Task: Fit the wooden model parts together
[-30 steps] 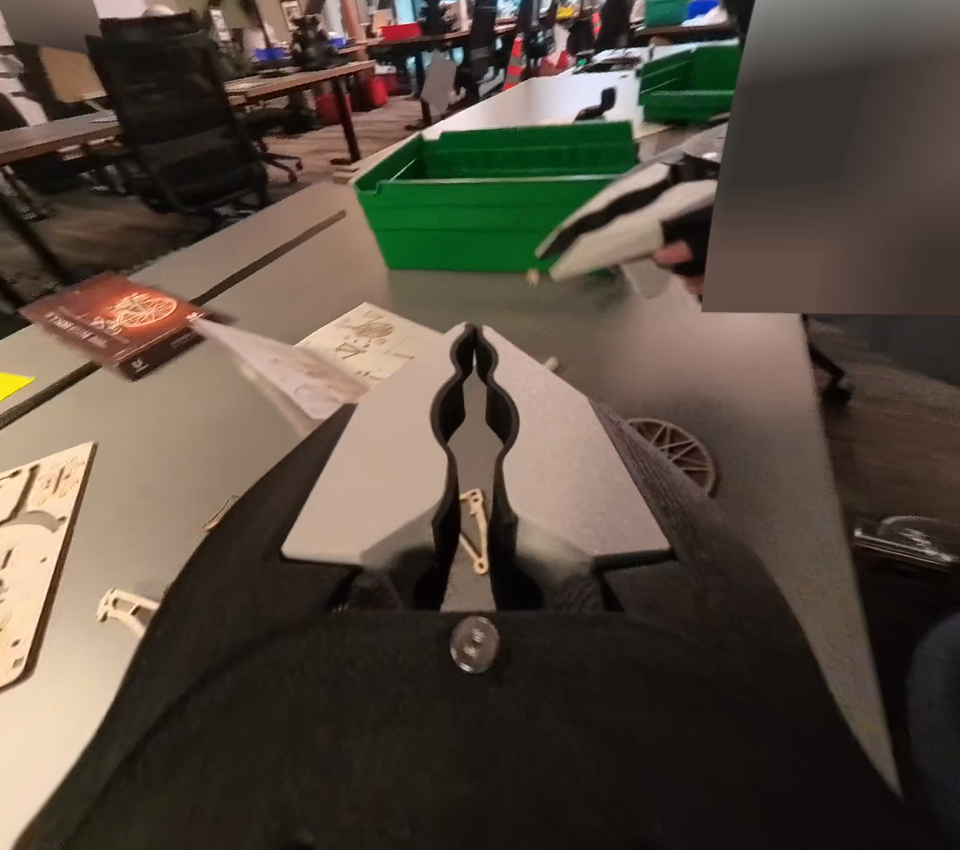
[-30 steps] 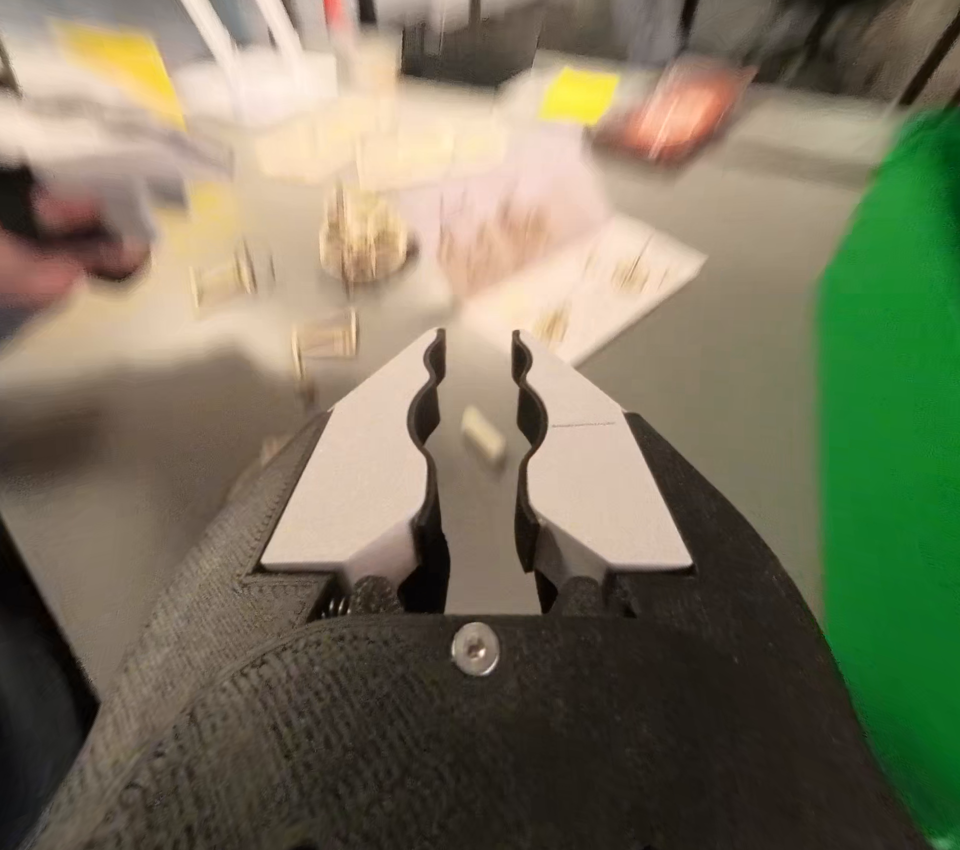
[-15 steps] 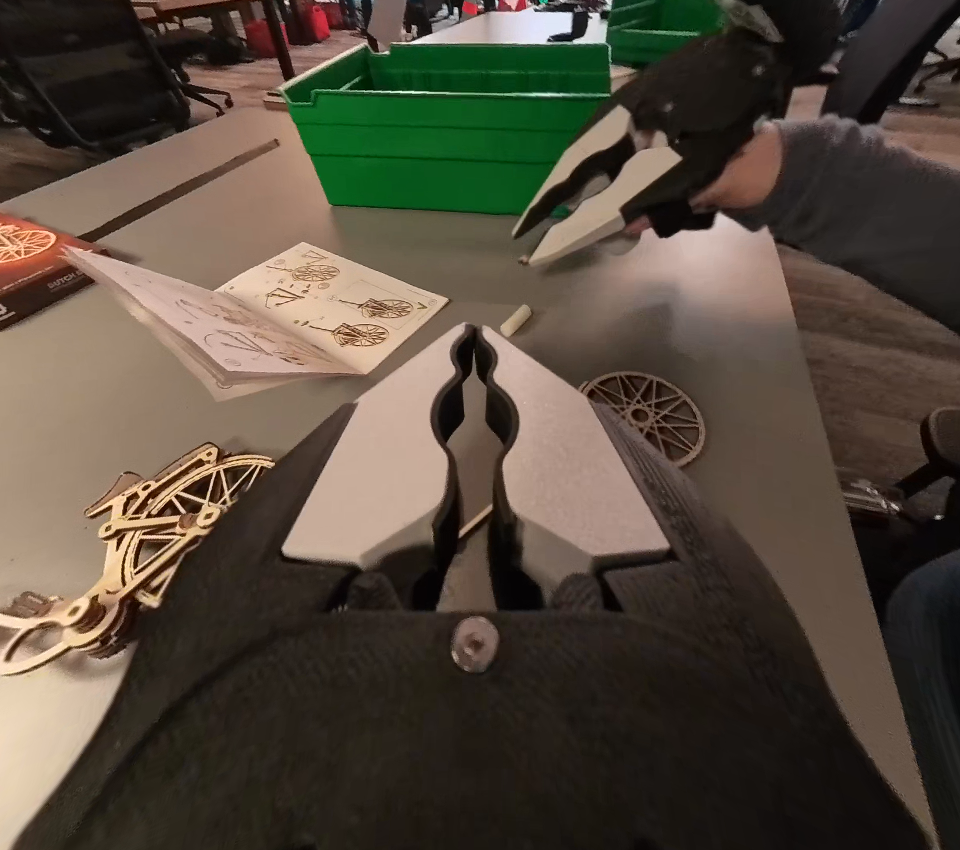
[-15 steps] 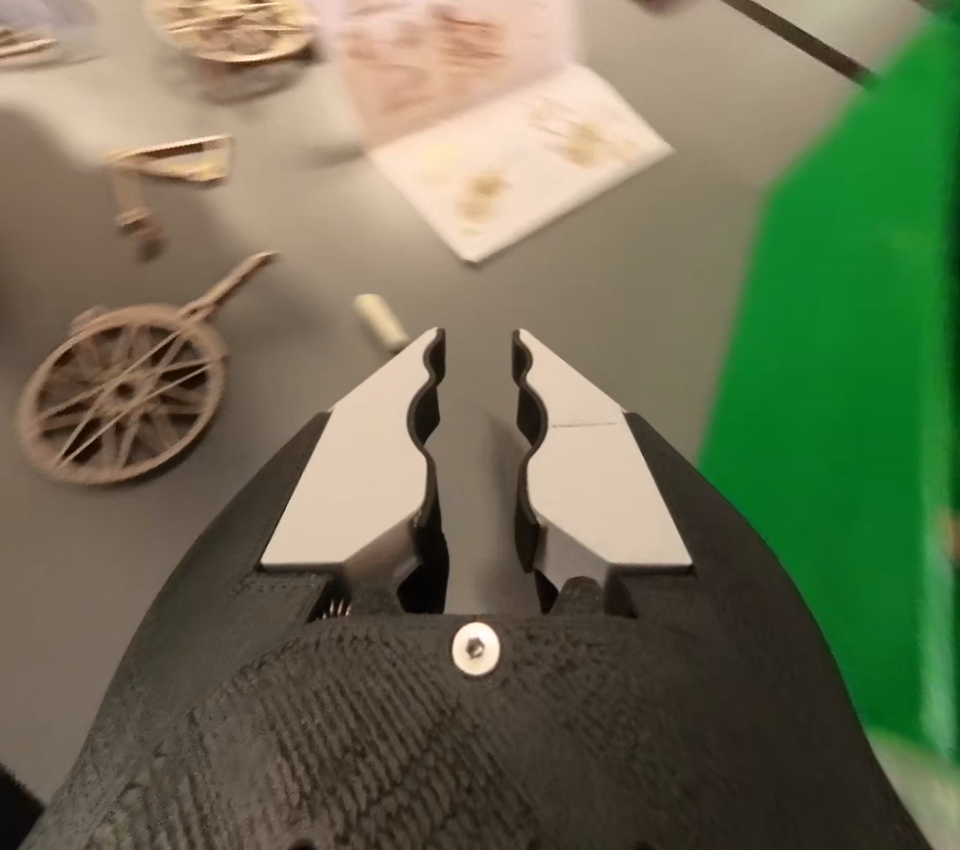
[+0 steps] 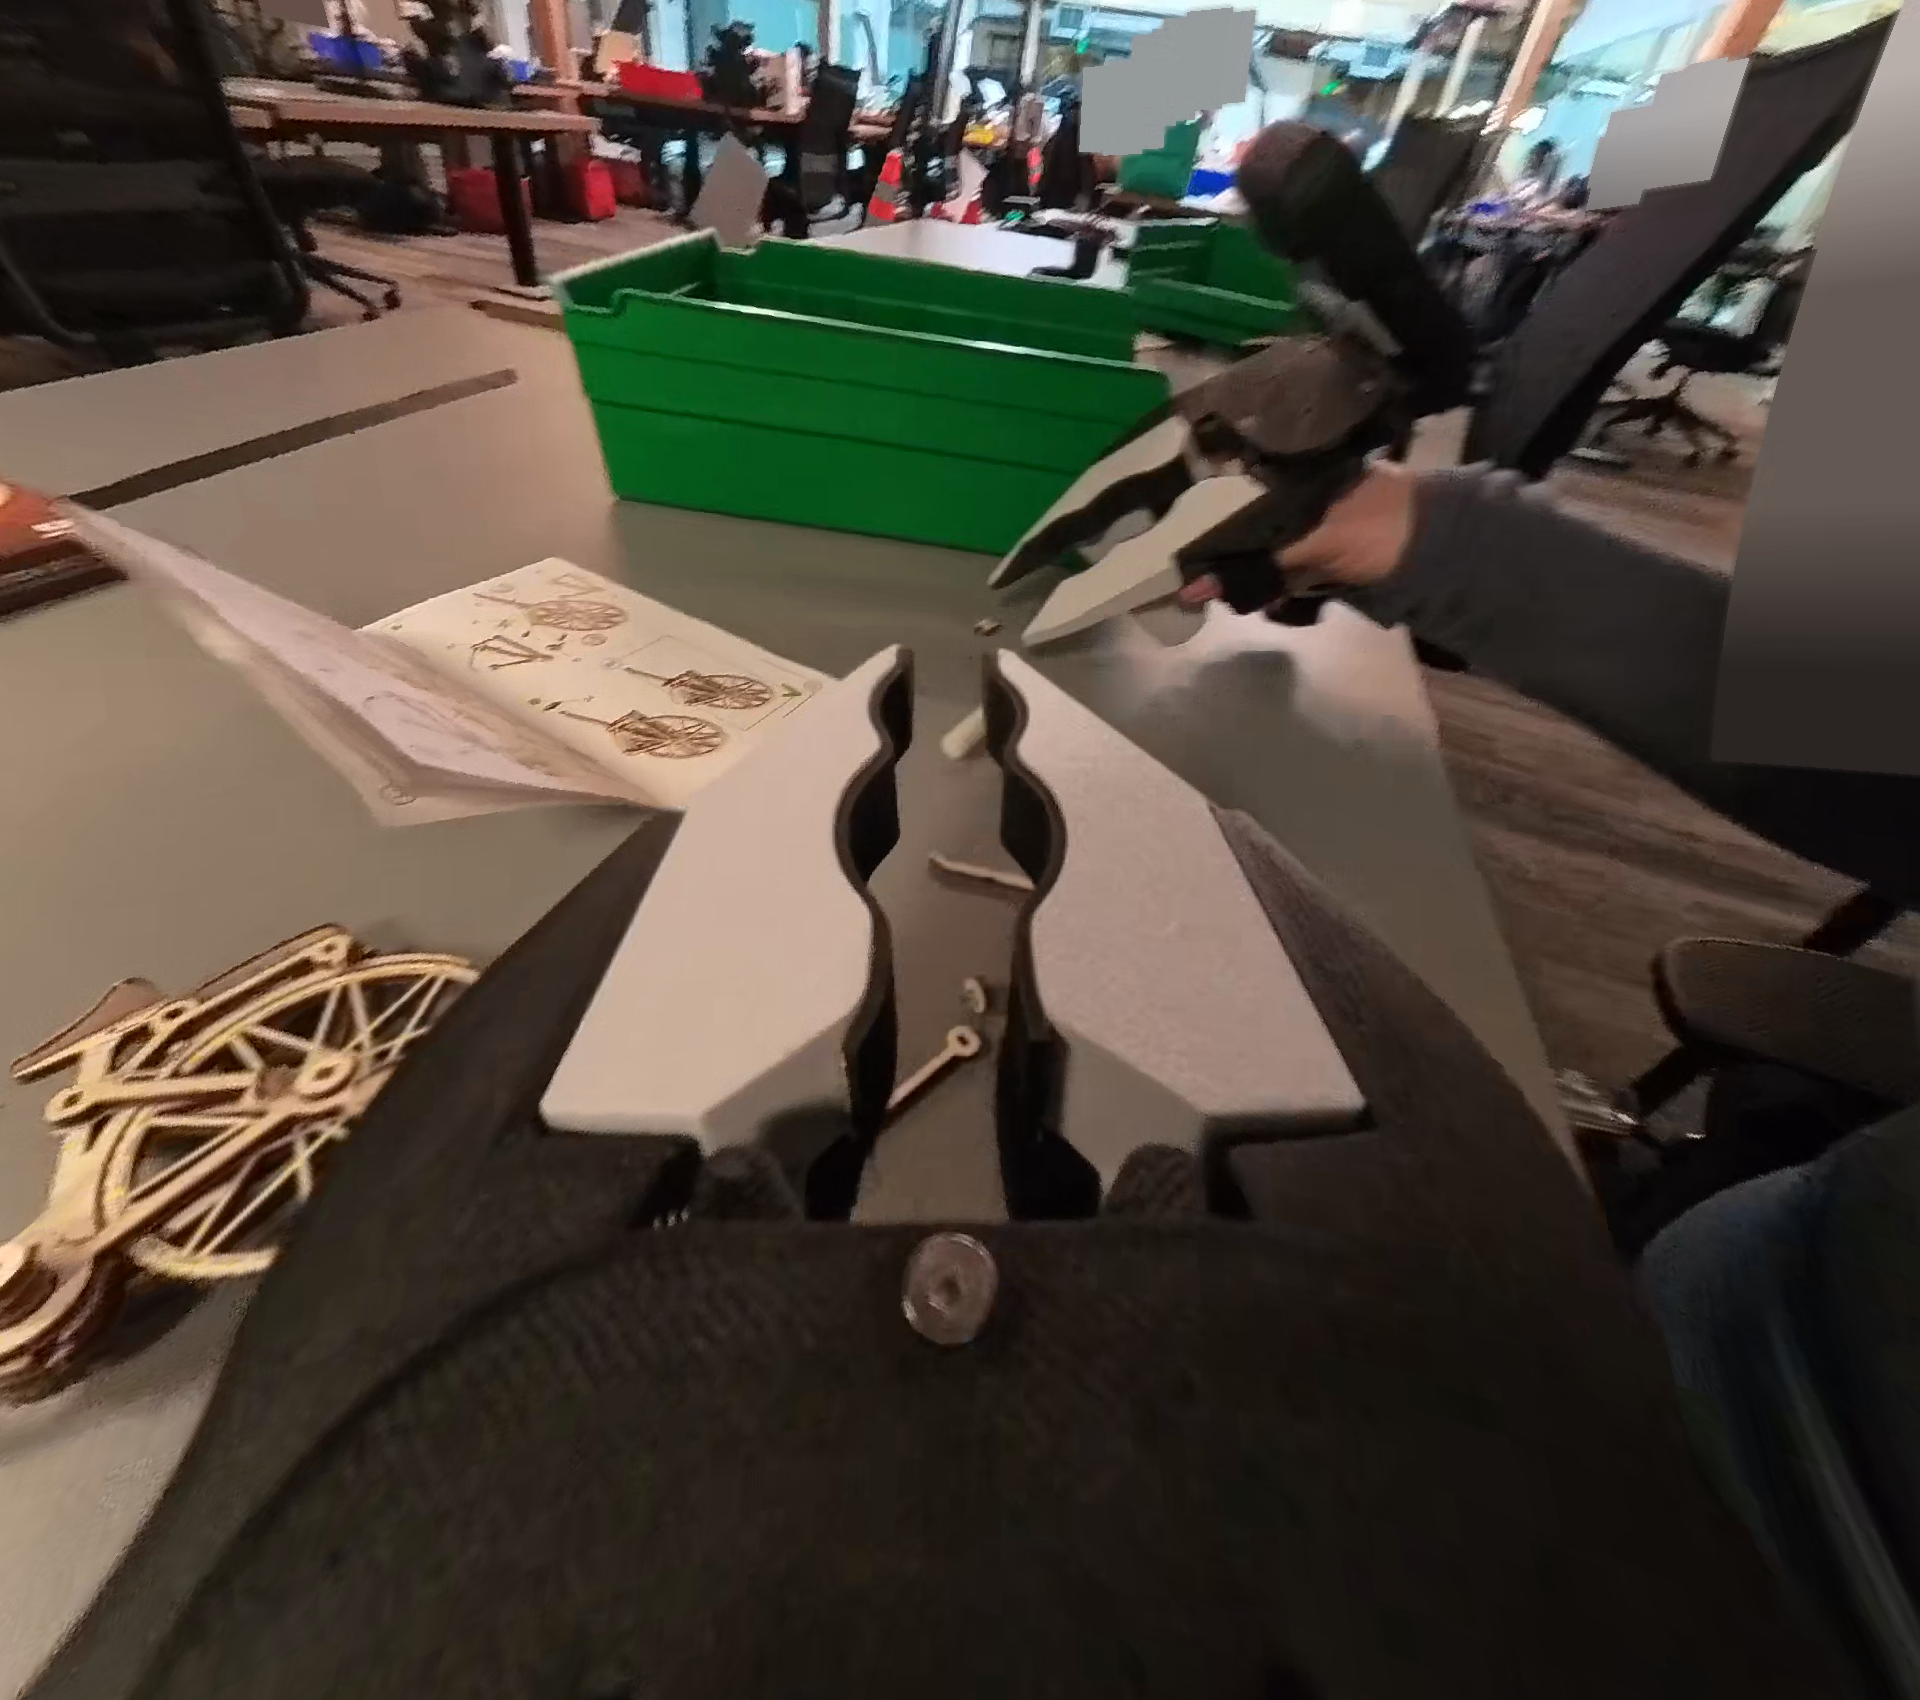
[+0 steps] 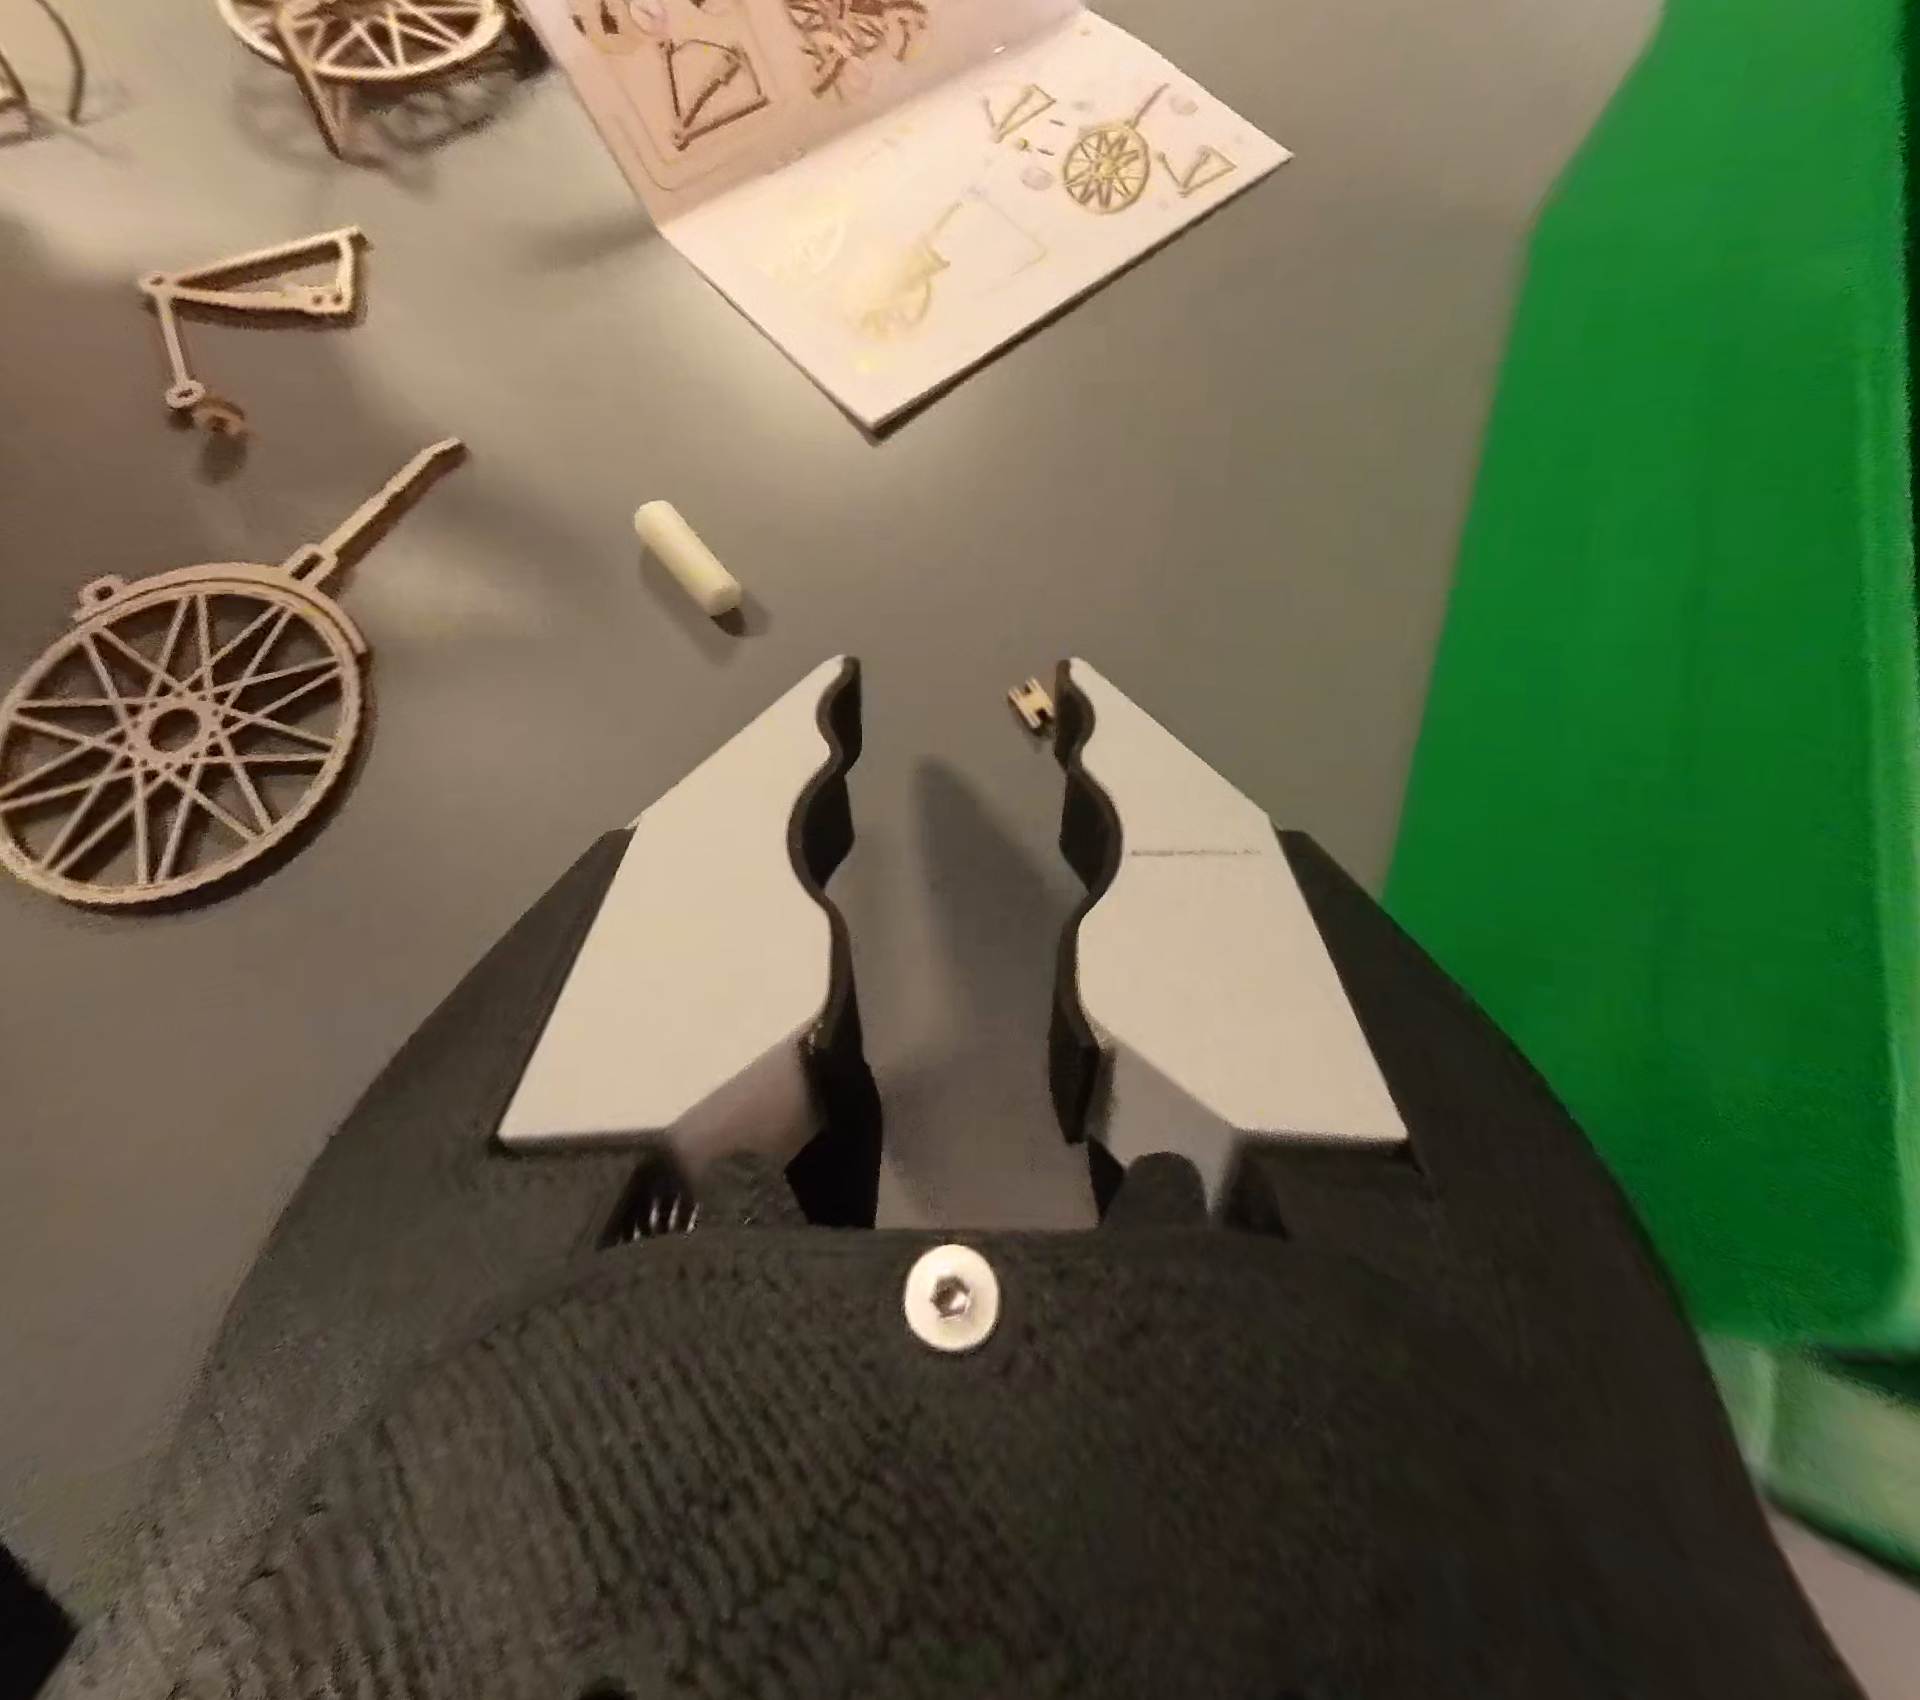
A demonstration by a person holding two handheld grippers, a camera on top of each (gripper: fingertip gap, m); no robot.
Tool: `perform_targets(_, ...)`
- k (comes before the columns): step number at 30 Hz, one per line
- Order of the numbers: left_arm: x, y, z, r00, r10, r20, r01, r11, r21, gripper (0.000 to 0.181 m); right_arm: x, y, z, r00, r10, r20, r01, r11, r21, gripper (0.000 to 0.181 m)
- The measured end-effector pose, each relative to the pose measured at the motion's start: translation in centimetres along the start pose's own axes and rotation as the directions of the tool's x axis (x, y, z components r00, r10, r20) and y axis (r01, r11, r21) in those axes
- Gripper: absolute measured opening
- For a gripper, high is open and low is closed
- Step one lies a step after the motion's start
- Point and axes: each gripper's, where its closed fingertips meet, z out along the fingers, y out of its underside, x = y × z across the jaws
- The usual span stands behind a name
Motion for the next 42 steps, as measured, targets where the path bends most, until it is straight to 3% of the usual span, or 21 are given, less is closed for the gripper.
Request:
perform_targets(4, 0.6, -0.7, -0.5, 0.994, -0.064, -0.084, 0.068, 0.997, 0.046, 0.012, 0.9, 1.1, 0.9, 1.0, -0.03, 0.007, 0.03, 0.995, -0.097, 0.033)
perform_targets(8, 0.3, -1.0, -0.7, 0.989, -0.105, -0.101, 0.112, 0.992, 0.061, 0.012, 0.3, 1.3, 0.9, 0.997, -0.012, 0.082, 0.022, 0.993, -0.119, 0.021)
perform_targets(15, 0.3, -0.6, -0.4, 0.987, -0.12, -0.104, 0.125, 0.991, 0.042, 0.011, 0.0, 1.3, 0.9, 0.995, -0.024, 0.092, 0.034, 0.993, -0.115, 0.004)
perform_targets(17, 0.4, -0.5, -0.3, 0.986, -0.128, -0.106, 0.132, 0.991, 0.033, 0.011, -0.2, 1.3, 0.9, 0.994, -0.077, 0.083, 0.087, 0.989, -0.118, 0.003)
perform_targets(19, 0.5, -0.3, -0.1, 0.983, -0.142, -0.115, 0.146, 0.989, 0.024, 0.011, -1.5, -0.2, 0.7, 0.975, -0.202, 0.094, 0.206, 0.978, -0.034, 0.004)
perform_targets(21, 0.9, 0.0, 0.2, 0.975, -0.176, -0.135, 0.178, 0.984, 0.002, 0.012, -4.4, -3.2, -0.1, 0.922, -0.373, 0.101, 0.358, 0.923, 0.139, 0.004)
perform_targets(24, 1.6, 0.8, 1.0, 0.953, -0.25, -0.174, 0.243, 0.968, -0.057, 0.019, -9.3, -6.9, -1.7, 0.788, -0.614, 0.045, 0.562, 0.747, 0.355, 0.003)
perform_targets(29, 2.5, 1.7, 1.8, 0.909, -0.358, -0.213, 0.337, 0.933, -0.127, 0.019, -13.4, -9.4, -2.6, 0.617, -0.783, -0.074, 0.726, 0.53, 0.438, 0.003)
perform_targets(36, 3.0, 0.9, 1.4, 0.851, -0.434, -0.296, 0.421, 0.9, -0.112, 0.014, -14.6, -9.6, -2.1, 0.514, -0.849, -0.122, 0.805, 0.429, 0.409, 0.004)
perform_targets(42, 3.5, 0.7, 1.3, 0.819, -0.457, -0.347, 0.445, 0.888, -0.12, 0.006, -14.7, -9.6, -2.2, 0.494, -0.86, -0.132, 0.82, 0.409, 0.401, 0.004)
